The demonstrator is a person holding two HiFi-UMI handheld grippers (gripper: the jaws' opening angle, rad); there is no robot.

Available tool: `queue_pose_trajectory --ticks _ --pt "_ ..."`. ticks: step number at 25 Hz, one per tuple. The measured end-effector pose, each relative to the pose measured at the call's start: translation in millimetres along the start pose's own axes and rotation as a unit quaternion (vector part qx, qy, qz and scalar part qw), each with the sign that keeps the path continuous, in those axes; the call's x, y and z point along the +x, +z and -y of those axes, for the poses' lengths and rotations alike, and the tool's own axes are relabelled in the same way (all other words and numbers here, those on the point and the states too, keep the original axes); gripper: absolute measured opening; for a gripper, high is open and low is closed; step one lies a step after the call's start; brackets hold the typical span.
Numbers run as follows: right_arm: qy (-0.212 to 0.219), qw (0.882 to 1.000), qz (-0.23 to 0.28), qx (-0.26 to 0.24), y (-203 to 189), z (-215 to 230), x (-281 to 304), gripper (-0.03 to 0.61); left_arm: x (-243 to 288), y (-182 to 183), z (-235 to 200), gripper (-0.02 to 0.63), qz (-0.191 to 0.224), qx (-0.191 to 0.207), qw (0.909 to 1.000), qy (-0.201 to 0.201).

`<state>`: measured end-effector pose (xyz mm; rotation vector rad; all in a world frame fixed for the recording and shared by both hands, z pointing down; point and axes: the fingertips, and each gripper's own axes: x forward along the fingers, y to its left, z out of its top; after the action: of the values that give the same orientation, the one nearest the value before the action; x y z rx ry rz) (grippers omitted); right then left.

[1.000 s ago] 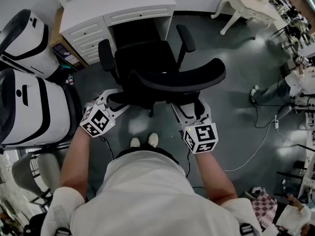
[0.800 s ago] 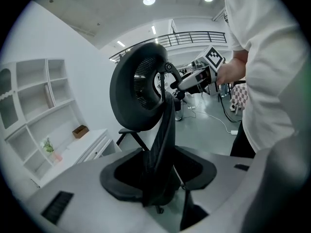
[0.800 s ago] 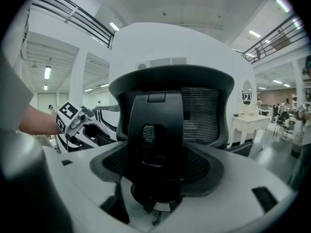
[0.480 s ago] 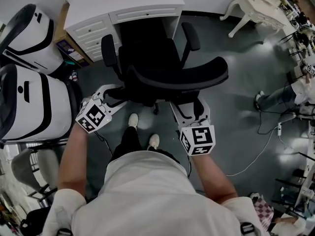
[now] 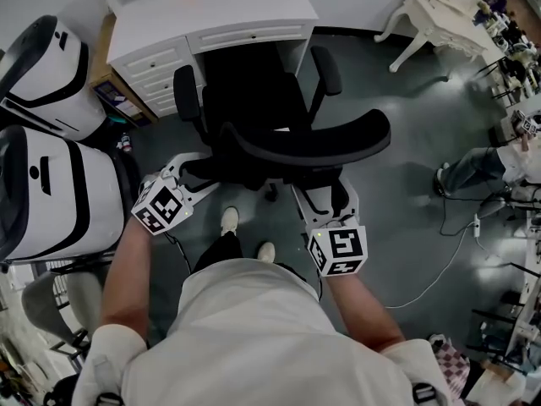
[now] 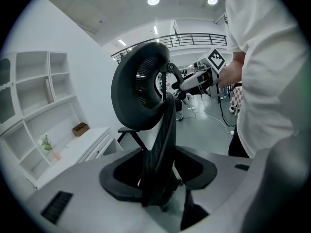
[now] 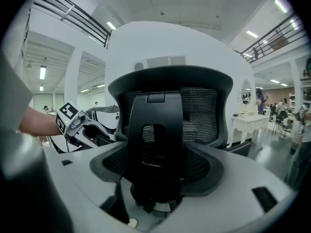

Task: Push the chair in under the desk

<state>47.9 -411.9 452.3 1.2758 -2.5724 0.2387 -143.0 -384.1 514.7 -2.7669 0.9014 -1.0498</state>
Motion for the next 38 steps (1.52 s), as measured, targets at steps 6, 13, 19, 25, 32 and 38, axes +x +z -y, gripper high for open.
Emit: queue_pose_trajectory --ticks 6,13,19,25,32,38 --pt "-0.001 1.0 -0.005 -0.003 6 4 22 0.321 4 -4 -21 0.201 0.004 0.001 1.0 -0.004" --pt "0.003 1.0 -0.01 -0.002 11 14 42 0.319 14 -4 -38 0.197 0.008 0.002 1.0 -0.005" --pt "-0.002 1.0 -0.009 0.001 17 19 57 0.321 19 -5 -57 0.199 0.011 0.003 0.9999 -0.005" --pt "0.002 1.0 -0.013 -0.003 22 24 79 0.321 25 -8 -78 0.199 0.011 0.001 0.9999 -0.007" --pt "0.009 1.0 -0.019 -0.006 28 34 99 0.321 34 -8 -95 0.195 0.015 0.001 0.9998 -0.009" --pt "0.011 1.0 -0.019 -0.007 34 40 114 0.321 40 -8 -111 0.193 0.016 -0.001 0.9998 -0.013"
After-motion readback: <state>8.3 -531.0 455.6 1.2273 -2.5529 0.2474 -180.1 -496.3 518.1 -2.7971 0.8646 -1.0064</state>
